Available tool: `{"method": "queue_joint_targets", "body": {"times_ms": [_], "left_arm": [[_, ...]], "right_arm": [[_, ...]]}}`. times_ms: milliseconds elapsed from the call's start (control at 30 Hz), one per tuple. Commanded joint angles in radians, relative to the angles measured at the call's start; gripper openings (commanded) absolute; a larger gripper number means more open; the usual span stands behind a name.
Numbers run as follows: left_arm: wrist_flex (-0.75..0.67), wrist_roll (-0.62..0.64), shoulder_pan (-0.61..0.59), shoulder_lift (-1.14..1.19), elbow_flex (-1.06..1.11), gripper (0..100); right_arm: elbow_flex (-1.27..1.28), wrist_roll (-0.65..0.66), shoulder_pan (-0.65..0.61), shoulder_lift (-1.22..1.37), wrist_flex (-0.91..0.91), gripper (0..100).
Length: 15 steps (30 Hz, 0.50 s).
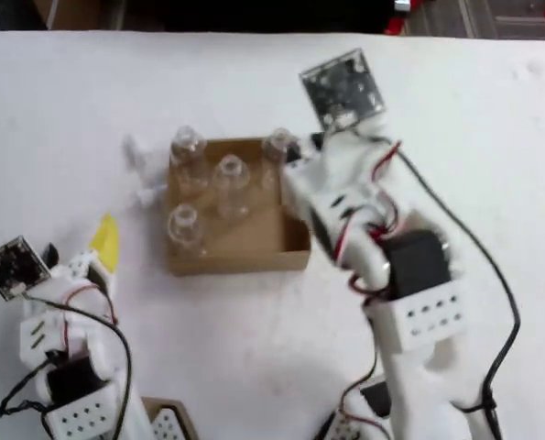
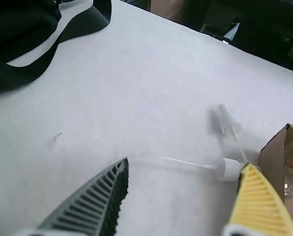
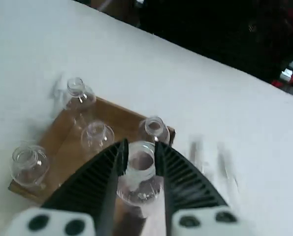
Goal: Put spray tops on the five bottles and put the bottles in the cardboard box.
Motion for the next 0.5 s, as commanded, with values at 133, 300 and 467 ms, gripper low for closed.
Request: {"method": "queue_joint_targets", "body": {"times_ms": [133,300,467], "left_arm": [[0.011,-0.014,0.012,-0.015,-0.003,33],[0.011,-0.014,0.012,-0.015,-0.003,33],[0.011,-0.014,0.013,-0.015,-0.003,33]], "right_arm": [[0.373,-0.011,-0.019,-0.113,-0.329,1.6],[0.532,-0.012,-0.024,-0.188,-0.398,1.6],[0.669,-0.08,-0.044,-0.252,-0.47,1.6]]}}
